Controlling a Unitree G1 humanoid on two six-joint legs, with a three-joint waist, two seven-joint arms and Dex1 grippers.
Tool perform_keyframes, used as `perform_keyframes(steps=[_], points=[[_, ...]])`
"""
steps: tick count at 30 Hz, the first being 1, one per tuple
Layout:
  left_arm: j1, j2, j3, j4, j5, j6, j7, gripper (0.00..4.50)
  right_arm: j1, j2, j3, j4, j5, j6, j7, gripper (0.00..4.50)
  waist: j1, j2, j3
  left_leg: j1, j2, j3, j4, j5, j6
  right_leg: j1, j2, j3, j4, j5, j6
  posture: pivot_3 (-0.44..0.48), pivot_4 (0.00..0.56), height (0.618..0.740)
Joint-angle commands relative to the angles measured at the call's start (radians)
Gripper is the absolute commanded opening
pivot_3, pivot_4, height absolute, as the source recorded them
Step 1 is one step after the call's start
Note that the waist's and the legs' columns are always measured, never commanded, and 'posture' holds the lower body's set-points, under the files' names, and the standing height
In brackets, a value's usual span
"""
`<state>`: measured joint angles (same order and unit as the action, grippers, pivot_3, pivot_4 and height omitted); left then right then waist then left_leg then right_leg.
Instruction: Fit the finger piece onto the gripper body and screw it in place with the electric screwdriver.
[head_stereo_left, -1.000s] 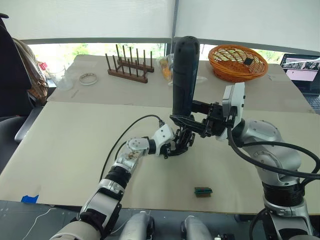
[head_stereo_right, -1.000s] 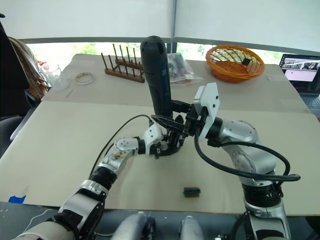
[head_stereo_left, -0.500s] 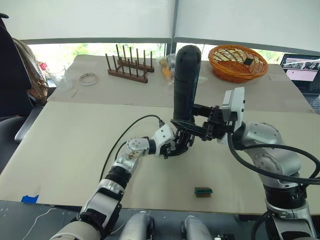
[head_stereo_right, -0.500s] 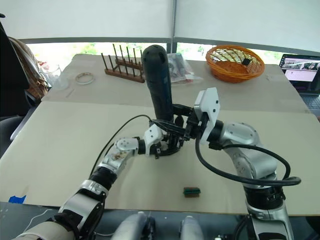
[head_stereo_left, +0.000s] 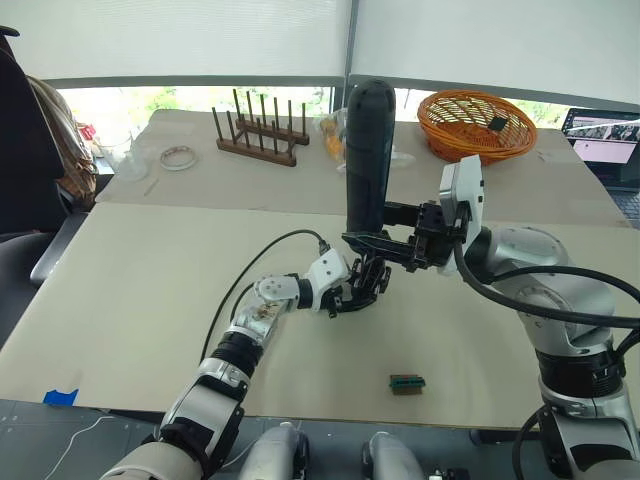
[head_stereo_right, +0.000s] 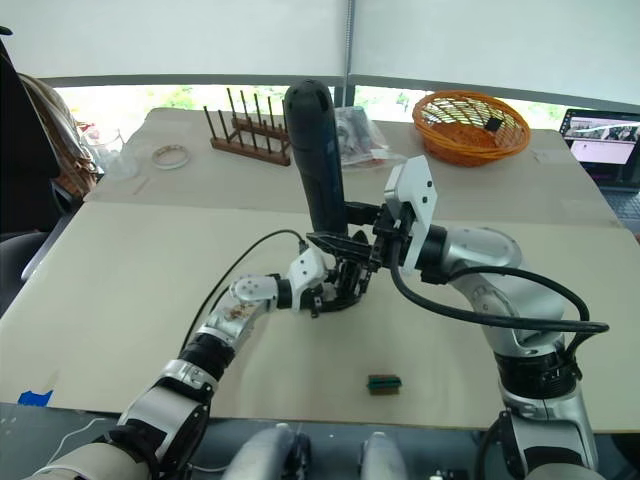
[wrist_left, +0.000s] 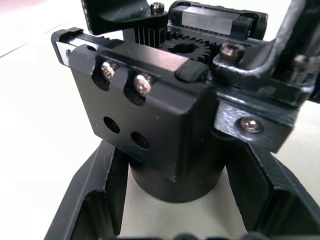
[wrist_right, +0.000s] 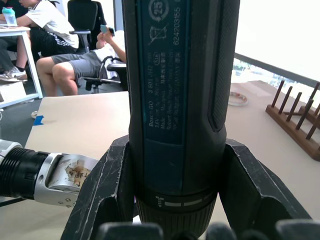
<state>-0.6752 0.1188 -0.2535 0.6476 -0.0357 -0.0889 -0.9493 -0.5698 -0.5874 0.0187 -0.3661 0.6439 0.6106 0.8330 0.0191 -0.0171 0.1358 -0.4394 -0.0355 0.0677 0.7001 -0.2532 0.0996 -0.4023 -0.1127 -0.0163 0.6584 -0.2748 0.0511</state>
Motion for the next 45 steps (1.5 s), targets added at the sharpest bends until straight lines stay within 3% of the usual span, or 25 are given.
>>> perform_keyframes(steps=[1,11,16,28,38,45], points=[[-0.032,-0.004,0.019,-0.013,-0.011,-0.019,0.01,2.31,0.042,-0.008,0.026,0.025,-0.01,0.037,0.008,1.93,0.0,0.0,0.0,0.0,0.0,0.0,0.0,0.0,0.0,0.0,0.0,0.0,0.0,0.0,0.0,0.0,0.15,0.74],[-0.036,0.0,0.024,-0.011,-0.013,-0.016,0.016,2.31,0.105,0.004,0.085,0.1,-0.124,-0.128,0.051,1.93,-0.001,0.0,0.0,0.003,0.0,0.0,0.0,0.0,0.0,0.002,0.0,0.0,-0.001,0.0,0.0,0.0,0.15,0.74],[-0.042,0.002,0.025,-0.002,-0.015,-0.019,0.019,2.31,0.086,0.005,0.093,0.142,-0.122,-0.095,0.042,1.93,-0.002,0.0,0.0,0.019,0.001,0.0,-0.005,-0.002,0.002,0.015,-0.001,0.0,-0.012,0.0,0.0,0.0,0.15,0.74],[-0.035,0.004,0.026,-0.012,-0.017,-0.014,0.022,2.31,0.087,-0.007,0.092,0.162,-0.117,-0.07,0.057,1.93,-0.002,0.0,0.0,0.019,0.0,-0.002,-0.006,-0.006,-0.006,0.014,-0.012,0.001,-0.012,0.0,0.0,0.0,0.15,0.74],[-0.025,0.007,0.021,-0.026,-0.017,-0.012,0.017,2.31,0.113,-0.011,0.041,0.104,-0.098,-0.079,0.041,1.93,-0.003,0.0,-0.001,0.019,0.0,-0.002,-0.007,-0.006,-0.007,0.014,-0.013,0.001,-0.012,0.0,0.0,0.0,0.15,0.74],[-0.013,0.01,0.016,-0.016,-0.013,-0.013,0.013,2.31,-0.005,0.024,-0.07,-0.049,0.035,-0.096,-0.003,1.93,-0.005,0.0,-0.001,0.016,-0.001,-0.002,-0.007,-0.006,-0.007,0.012,-0.014,0.001,-0.013,0.0,0.0,0.0,0.15,0.74]])
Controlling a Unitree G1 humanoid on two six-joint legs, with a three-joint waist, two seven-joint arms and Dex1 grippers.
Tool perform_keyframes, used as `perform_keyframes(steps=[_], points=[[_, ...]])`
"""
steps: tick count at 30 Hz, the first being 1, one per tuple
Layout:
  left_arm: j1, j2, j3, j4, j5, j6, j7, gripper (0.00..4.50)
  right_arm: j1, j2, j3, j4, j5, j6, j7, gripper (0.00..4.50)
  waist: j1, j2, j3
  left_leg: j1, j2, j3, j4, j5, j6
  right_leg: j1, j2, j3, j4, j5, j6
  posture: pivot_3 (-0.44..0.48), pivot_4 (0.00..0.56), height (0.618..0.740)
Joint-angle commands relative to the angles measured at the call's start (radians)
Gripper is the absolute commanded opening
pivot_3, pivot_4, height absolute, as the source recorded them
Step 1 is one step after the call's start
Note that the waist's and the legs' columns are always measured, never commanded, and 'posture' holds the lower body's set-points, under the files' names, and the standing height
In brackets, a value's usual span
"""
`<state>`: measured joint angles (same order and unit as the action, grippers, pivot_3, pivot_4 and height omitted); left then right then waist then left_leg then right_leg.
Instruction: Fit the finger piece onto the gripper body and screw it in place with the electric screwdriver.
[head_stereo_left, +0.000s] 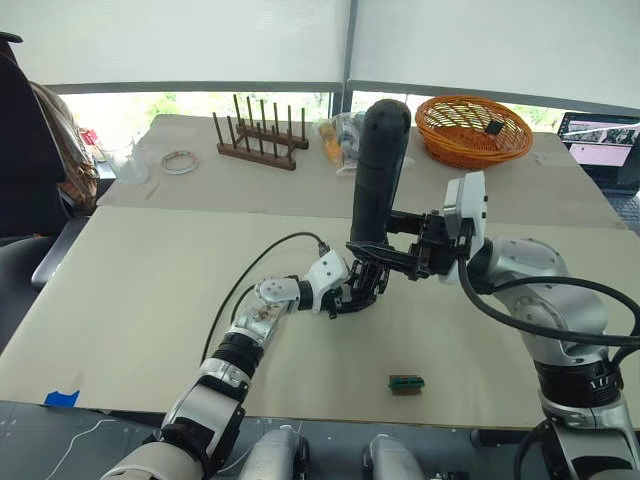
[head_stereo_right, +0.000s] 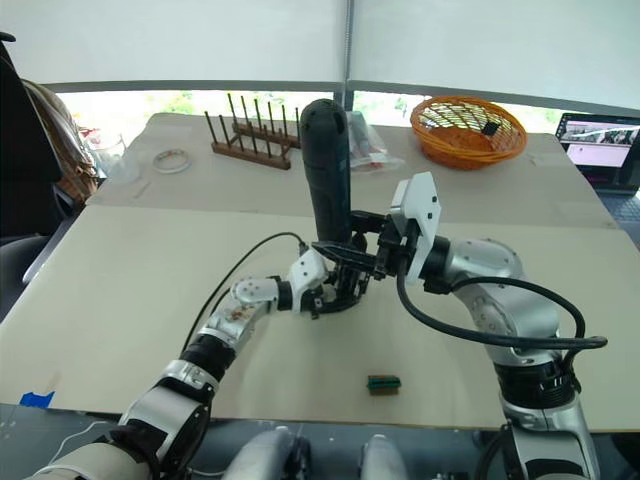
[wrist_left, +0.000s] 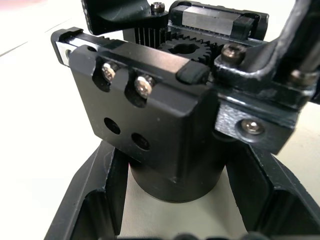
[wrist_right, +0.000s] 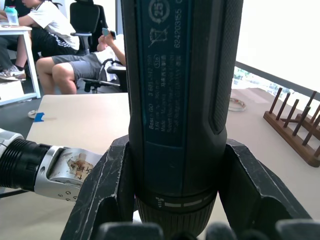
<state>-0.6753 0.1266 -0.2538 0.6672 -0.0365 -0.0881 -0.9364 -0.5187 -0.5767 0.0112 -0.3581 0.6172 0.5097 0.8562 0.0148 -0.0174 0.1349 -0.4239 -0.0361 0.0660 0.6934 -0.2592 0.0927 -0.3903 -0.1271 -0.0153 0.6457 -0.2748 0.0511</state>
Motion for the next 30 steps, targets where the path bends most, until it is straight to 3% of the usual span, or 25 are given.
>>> perform_keyframes(steps=[1,6,21,30], points=[[-0.011,0.002,0.015,-0.034,-0.011,-0.013,0.0,2.31,-0.078,0.023,-0.078,-0.072,0.091,0.004,-0.032,1.93,-0.001,0.0,0.0,-0.002,0.0,0.0,0.0,0.0,0.0,0.0,0.0,0.0,0.0,0.0,0.0,0.0,0.15,0.74],[-0.005,0.0,0.012,-0.027,-0.007,-0.01,-0.003,2.31,-0.129,0.018,-0.118,-0.118,0.193,0.017,0.014,1.93,0.001,0.0,0.0,-0.018,-0.002,0.001,0.001,0.006,0.005,-0.017,0.0,-0.001,0.004,0.0,0.0,0.0,0.15,0.74],[-0.014,0.0,-0.004,-0.015,0.004,-0.003,-0.027,2.31,-0.052,0.026,-0.086,-0.021,0.093,0.053,-0.045,1.93,0.001,0.0,0.001,-0.018,-0.002,0.001,0.002,0.008,0.008,-0.012,0.003,-0.023,0.003,0.0,0.001,0.0,0.15,0.74],[-0.038,-0.002,-0.006,0.016,0.014,0.011,-0.019,2.31,-0.039,0.011,-0.036,-0.159,0.073,-0.103,0.152,1.93,0.001,0.0,0.001,-0.017,-0.003,0.001,0.003,0.008,0.008,-0.011,0.004,-0.025,0.003,0.001,0.001,0.0,0.15,0.74]])
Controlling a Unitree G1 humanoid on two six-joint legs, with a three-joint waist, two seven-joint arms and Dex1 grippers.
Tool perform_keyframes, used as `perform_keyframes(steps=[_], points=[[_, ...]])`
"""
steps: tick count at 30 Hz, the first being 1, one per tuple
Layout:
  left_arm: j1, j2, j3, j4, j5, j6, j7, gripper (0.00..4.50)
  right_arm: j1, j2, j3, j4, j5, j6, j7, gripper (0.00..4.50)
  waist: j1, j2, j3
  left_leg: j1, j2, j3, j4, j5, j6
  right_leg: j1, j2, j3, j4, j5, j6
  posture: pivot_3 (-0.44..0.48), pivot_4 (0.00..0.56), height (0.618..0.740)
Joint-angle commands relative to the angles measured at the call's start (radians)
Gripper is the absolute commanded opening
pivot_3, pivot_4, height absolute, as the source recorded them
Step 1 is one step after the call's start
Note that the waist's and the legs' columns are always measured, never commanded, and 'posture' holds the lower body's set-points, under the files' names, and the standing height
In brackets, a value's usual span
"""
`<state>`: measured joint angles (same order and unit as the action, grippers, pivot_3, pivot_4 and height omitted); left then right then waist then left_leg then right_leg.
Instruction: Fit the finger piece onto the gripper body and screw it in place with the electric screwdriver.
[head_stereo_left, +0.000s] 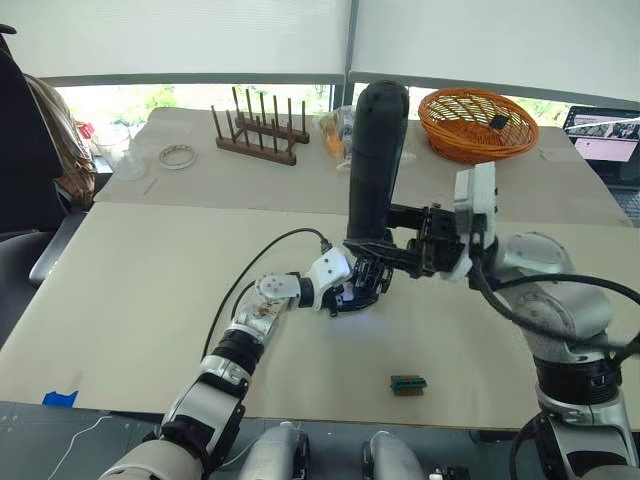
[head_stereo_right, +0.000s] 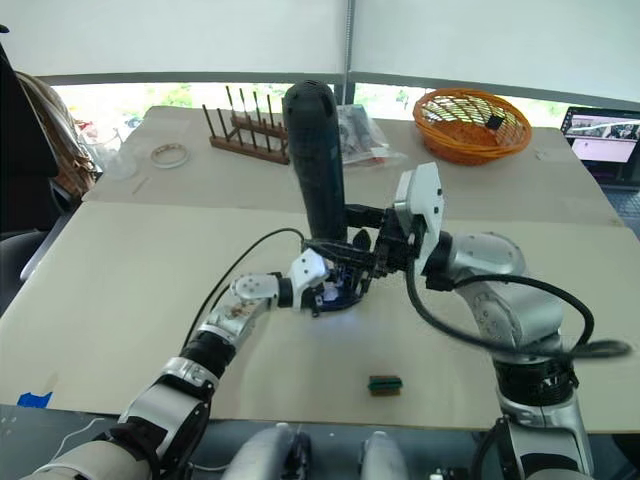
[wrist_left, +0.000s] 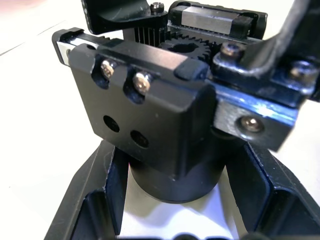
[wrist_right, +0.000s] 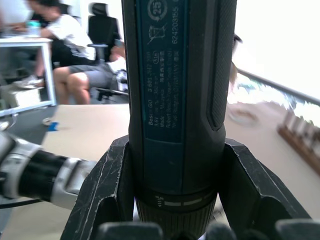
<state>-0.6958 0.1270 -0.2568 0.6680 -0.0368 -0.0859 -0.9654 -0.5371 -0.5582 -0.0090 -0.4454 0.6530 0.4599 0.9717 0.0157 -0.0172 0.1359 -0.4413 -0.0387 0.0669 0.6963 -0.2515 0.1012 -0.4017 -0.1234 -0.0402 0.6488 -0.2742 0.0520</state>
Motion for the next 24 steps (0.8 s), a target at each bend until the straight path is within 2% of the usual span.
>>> perform_keyframes(steps=[1,5,7,10,12,15,21,24], points=[[-0.021,-0.002,-0.004,0.019,0.016,0.006,0.01,2.31,-0.035,-0.005,-0.017,-0.062,0.038,-0.042,0.031,1.93,0.0,0.0,0.0,0.0,0.0,0.0,0.001,0.0,0.0,0.001,0.0,0.0,0.0,0.0,0.0,0.0,0.15,0.74],[-0.025,-0.002,-0.004,0.021,0.013,0.004,0.003,2.31,-0.103,0.009,-0.069,0.042,0.071,0.049,-0.063,1.93,-0.003,0.0,0.0,0.001,0.0,0.0,0.003,0.001,0.002,0.002,0.0,0.0,0.0,0.001,0.002,0.0,0.15,0.74],[-0.028,0.001,0.0,0.017,0.014,0.007,0.006,2.31,-0.12,0.005,-0.117,0.07,0.179,0.153,-0.115,1.93,-0.001,0.0,0.0,0.001,0.0,0.0,0.003,0.001,0.001,0.002,-0.001,0.0,0.0,0.001,0.002,0.0,0.15,0.74],[-0.028,0.017,0.015,-0.013,0.001,0.032,-0.003,2.31,-0.111,-0.042,-0.16,0.036,0.317,0.256,-0.101,1.93,0.0,0.0,0.0,0.001,0.0,0.0,0.001,0.001,0.001,0.0,-0.003,-0.001,0.0,0.001,0.002,0.0,0.15,0.74],[-0.015,0.042,0.025,-0.064,-0.025,0.07,-0.037,3.36,-0.1,-0.075,-0.189,0.006,0.416,0.325,-0.113,1.93,-0.003,0.0,0.0,0.001,-0.001,0.0,0.0,0.001,0.001,0.0,-0.004,-0.001,0.0,0.001,0.002,0.0,0.15,0.74],[0.028,0.1,0.028,-0.186,-0.064,0.143,-0.102,4.5,-0.086,-0.115,-0.226,-0.011,0.536,0.403,-0.16,1.93,-0.01,0.0,0.0,0.001,0.001,0.0,-0.001,0.001,0.001,0.0,-0.007,-0.001,0.0,0.001,0.002,0.0,0.15,0.74],[0.147,0.295,0.064,-0.517,-0.202,0.361,-0.252,4.5,-0.039,-0.285,-0.322,0.099,0.774,0.608,-0.358,1.93,-0.006,0.0,0.0,0.001,0.002,-0.001,-0.002,0.002,-0.001,0.0,-0.012,0.001,-0.003,0.002,0.001,0.0,0.15,0.74],[0.225,0.432,0.103,-0.659,-0.269,0.427,-0.33,4.5,0.051,-0.449,-0.368,0.257,0.829,0.775,-0.395,1.93,-0.001,0.001,0.0,0.0,0.001,-0.002,-0.002,0.001,0.0,0.0,-0.014,0.001,-0.004,0.002,0.0,0.0,0.15,0.74]])
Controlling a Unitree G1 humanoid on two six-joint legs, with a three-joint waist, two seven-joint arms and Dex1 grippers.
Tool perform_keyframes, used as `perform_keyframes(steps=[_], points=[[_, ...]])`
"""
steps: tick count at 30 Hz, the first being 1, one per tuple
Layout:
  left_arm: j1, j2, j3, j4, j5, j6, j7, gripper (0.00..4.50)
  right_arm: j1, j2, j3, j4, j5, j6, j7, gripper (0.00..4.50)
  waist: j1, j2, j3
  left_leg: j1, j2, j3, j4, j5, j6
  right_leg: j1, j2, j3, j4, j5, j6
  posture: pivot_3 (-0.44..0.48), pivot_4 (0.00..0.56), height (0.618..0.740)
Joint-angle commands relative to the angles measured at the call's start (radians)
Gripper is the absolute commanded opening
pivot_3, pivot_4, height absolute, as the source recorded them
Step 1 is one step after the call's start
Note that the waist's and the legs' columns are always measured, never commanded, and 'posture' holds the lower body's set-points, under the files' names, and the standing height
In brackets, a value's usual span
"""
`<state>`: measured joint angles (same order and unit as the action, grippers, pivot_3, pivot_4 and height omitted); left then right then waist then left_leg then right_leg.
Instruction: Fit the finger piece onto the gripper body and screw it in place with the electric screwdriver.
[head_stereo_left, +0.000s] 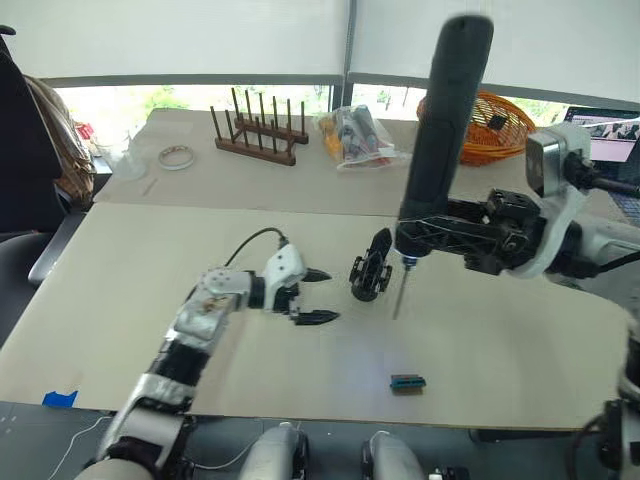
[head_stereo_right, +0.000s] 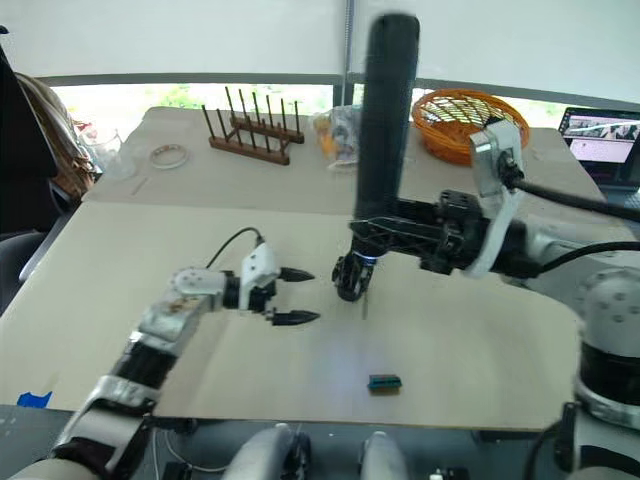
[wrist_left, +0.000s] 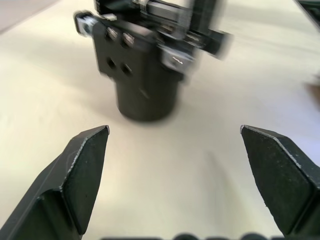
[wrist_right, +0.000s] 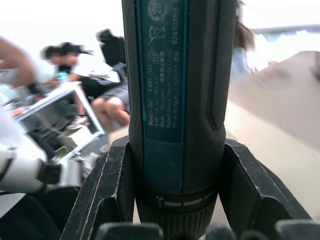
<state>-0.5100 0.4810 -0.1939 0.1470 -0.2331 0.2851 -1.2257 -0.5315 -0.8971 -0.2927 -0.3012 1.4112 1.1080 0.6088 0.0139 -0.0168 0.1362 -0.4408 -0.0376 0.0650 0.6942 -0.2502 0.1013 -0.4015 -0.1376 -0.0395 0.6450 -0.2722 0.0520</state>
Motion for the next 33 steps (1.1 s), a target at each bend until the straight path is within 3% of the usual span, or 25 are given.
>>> perform_keyframes(steps=[1,4,8,12,14,18,19,21,23,25,30,33], points=[[0.068,0.124,0.059,-0.175,-0.092,0.068,-0.09,4.5,0.08,-0.163,-0.092,0.173,0.058,0.176,-0.025,1.93,0.001,0.0,0.0,0.0,0.0,0.0,0.0,-0.001,0.001,0.001,0.0,0.0,-0.001,0.0,0.0,0.0,0.15,0.74],[0.122,0.209,0.095,-0.228,-0.12,0.091,-0.099,4.5,0.151,-0.272,-0.065,0.293,-0.03,0.254,0.027,1.93,-0.002,0.002,0.001,0.0,-0.001,0.0,0.0,-0.001,0.002,0.003,-0.002,-0.001,-0.004,0.0,0.0,0.0,0.15,0.74],[0.158,0.276,0.136,-0.237,-0.139,0.107,-0.101,4.5,0.29,-0.383,0.064,0.35,-0.261,0.19,0.197,1.93,-0.002,0.006,0.001,0.0,0.0,0.001,0.0,-0.001,0.002,0.004,-0.001,-0.001,-0.005,0.0,0.0,0.0,0.15,0.74],[0.16,0.314,0.168,-0.241,-0.16,0.14,-0.084,4.5,0.296,-0.366,0.183,0.461,-0.454,0.074,0.293,1.93,-0.005,0.008,0.002,0.001,0.001,0.001,0.0,-0.001,0.002,0.003,0.0,-0.001,-0.004,0.0,0.0,0.0,0.15,0.74],[0.172,0.337,0.188,-0.251,-0.177,0.168,-0.086,4.5,0.247,-0.322,0.206,0.539,-0.532,0.02,0.296,2.99,-0.011,0.009,0.003,0.001,0.0,0.002,0.0,-0.001,0.002,0.003,0.0,-0.001,-0.004,0.0,0.0,0.0,0.15,0.74],[0.215,0.385,0.216,-0.282,-0.213,0.218,-0.098,4.5,0.223,-0.311,0.239,0.629,-0.666,-0.091,0.37,4.32,-0.013,0.012,0.004,0.001,0.0,0.004,0.0,-0.001,0.002,0.001,0.002,-0.001,-0.002,0.0,0.0,0.0,0.15,0.74],[0.226,0.398,0.225,-0.286,-0.221,0.226,-0.101,4.5,0.235,-0.323,0.242,0.637,-0.698,-0.132,0.404,4.47,-0.012,0.012,0.004,0.001,0.001,0.003,0.0,-0.001,0.002,0.001,0.004,-0.001,-0.002,0.0,0.0,0.0,0.15,0.74],[0.252,0.44,0.253,-0.284,-0.235,0.238,-0.119,4.5,0.31,-0.379,0.222,0.629,-0.781,-0.324,0.532,4.47,-0.003,0.013,0.004,0.001,0.001,0.003,0.0,-0.001,0.002,0.001,0.007,-0.001,-0.001,0.0,0.0,0.0,0.15,0.74],[0.285,0.51,0.305,-0.256,-0.252,0.237,-0.165,4.5,0.402,-0.42,0.124,0.669,-0.843,-0.63,0.709,4.47,0.002,0.014,0.005,0.0,0.0,0.004,0.0,-0.001,0.002,0.0,0.008,-0.002,-0.001,0.0,0.001,0.0,0.15,0.74],[0.308,0.559,0.347,-0.231,-0.268,0.243,-0.186,4.5,0.438,-0.436,0.051,0.729,-0.869,-0.784,0.797,4.47,0.0,0.014,0.005,0.001,0.0,0.004,0.001,-0.001,0.003,0.001,0.009,-0.003,-0.001,-0.001,0.001,0.0,0.15,0.74],[0.387,0.644,0.504,-0.16,-0.283,0.244,-0.202,4.5,0.439,-0.476,-0.144,0.84,-0.861,-0.839,0.885,4.47,-0.011,0.019,0.012,0.018,0.001,0.006,-0.002,-0.002,0.004,0.013,0.007,-0.003,-0.006,-0.001,0.002,0.0,0.15,0.74],[0.44,0.637,0.544,-0.164,-0.286,0.217,-0.201,4.5,0.449,-0.472,-0.194,0.889,-0.898,-0.871,0.878,4.47,-0.013,0.019,0.012,0.02,0.002,0.005,-0.005,-0.007,-0.005,0.012,0.004,-0.001,-0.006,-0.001,0.001,0.0,0.15,0.74]])
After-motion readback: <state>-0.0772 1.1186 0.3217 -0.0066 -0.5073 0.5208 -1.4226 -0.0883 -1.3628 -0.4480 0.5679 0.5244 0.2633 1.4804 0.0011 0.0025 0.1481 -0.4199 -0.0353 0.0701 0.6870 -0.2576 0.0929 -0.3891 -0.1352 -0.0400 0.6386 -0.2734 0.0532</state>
